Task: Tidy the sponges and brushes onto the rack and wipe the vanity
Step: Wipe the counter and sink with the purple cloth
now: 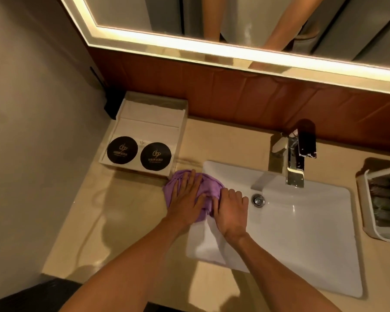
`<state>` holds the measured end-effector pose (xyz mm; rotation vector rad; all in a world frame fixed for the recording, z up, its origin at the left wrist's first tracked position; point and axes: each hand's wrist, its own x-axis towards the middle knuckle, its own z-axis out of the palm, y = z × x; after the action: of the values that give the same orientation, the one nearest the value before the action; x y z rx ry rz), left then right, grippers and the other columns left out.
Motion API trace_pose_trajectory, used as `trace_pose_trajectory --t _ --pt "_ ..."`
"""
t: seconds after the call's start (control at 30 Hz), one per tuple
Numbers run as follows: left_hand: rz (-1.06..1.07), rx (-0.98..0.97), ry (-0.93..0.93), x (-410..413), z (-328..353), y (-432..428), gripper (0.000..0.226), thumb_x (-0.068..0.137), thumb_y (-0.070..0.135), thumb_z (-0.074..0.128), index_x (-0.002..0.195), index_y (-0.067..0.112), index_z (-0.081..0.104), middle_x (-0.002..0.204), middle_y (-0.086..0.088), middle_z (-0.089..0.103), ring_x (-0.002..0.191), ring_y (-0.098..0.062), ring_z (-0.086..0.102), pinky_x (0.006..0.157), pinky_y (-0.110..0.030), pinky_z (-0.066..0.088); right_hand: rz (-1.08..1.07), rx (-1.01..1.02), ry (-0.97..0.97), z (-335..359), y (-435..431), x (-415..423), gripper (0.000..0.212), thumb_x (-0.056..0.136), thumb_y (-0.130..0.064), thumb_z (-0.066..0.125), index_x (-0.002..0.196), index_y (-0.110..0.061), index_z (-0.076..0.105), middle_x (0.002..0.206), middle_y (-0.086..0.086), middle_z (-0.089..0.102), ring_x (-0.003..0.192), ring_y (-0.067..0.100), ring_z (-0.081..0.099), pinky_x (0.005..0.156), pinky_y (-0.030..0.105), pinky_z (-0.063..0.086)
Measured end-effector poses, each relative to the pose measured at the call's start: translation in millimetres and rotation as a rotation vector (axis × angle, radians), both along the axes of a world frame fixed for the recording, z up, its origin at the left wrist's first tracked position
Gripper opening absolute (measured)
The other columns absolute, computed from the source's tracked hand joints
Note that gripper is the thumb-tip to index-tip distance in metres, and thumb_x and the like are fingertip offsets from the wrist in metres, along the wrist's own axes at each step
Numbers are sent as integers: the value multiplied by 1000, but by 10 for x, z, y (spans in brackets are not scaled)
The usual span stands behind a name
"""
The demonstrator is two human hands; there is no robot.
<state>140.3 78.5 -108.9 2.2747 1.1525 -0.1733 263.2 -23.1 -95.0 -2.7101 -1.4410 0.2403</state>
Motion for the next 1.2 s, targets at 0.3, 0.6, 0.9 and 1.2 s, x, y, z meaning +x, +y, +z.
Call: trace_pose_trajectory --t 0.3,0.6,0.9,1.2 --pt "53 44 -32 431 -30 450 61 109 43 20 162 24 -5 170 2 -12 154 -11 -17 110 -22 -32 -8 52 -97 -57 547 375 12 87 -14 67 95 -16 58 85 6 57 78 28 49 71 39 26" --pt "182 -63 -54 869 -87 913 67 100 60 3 159 34 -12 167 11 -19 154 -8 -17 125 -45 -8 -46 383 184 186 1050 475 41 103 -33 52 142 -20 47 123 1 58 110 20 48 100 35 41" --pt "38 19 43 1175 8 1285 58 110 35 17 161 23 -9 169 0 -19 155 -19 -20 124 -36 -15 7 267 185 -175 1146 598 58 101 -32 51 155 -25 30 152 14 37 138 37 34 115 52 35" --pt "-25 167 -39 1332 -27 1625 88 88 61 -3 161 17 17 169 -10 10 156 -30 5 123 -38 -13 92 248 161 -61 1509 854 133 50 -44 83 162 -13 18 150 14 37 131 34 35 112 52 38"
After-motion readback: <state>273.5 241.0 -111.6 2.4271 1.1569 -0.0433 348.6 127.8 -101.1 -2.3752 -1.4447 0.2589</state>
